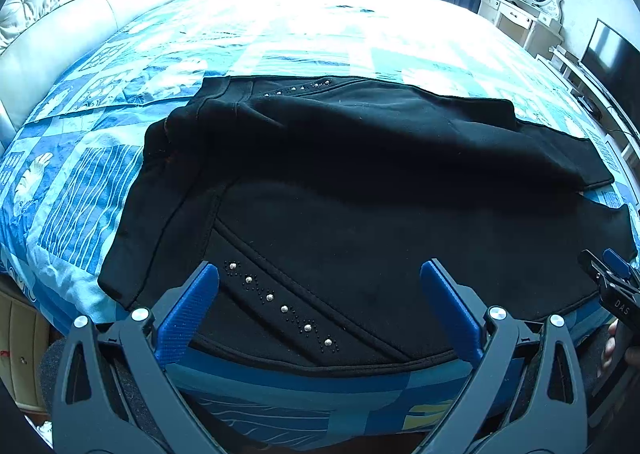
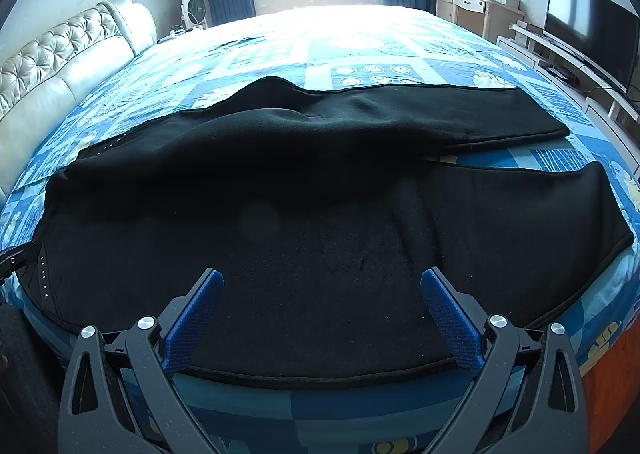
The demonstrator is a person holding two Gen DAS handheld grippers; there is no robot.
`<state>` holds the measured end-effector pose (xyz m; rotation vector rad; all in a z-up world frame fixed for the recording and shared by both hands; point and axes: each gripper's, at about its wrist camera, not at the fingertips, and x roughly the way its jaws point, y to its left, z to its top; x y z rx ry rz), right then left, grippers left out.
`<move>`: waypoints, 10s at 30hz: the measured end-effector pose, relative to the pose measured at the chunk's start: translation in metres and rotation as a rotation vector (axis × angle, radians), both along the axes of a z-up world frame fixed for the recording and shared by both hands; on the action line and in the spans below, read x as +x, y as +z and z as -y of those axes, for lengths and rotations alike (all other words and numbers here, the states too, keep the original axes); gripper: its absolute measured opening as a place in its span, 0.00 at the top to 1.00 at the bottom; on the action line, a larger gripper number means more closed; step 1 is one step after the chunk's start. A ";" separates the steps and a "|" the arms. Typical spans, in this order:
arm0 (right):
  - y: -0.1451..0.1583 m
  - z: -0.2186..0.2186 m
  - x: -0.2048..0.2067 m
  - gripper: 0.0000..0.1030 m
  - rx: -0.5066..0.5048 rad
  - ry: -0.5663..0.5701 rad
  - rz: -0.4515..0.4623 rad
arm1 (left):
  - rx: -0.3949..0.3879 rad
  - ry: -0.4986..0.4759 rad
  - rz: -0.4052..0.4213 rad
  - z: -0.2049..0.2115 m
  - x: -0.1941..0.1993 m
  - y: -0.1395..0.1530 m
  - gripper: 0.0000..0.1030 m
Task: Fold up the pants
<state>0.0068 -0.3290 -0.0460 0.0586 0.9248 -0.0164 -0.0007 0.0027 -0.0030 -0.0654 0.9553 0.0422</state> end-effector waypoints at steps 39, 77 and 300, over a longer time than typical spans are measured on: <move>0.033 0.189 -0.006 0.04 0.526 -0.369 0.103 | -0.027 -0.020 -0.020 0.003 0.001 -0.001 0.02; -0.051 0.405 -0.075 0.86 0.902 -0.901 0.272 | 0.072 0.025 -0.057 -0.023 0.009 -0.015 0.02; -0.021 0.403 -0.102 0.87 0.753 -0.768 0.235 | -0.153 0.108 -0.025 -0.106 0.033 -0.042 0.10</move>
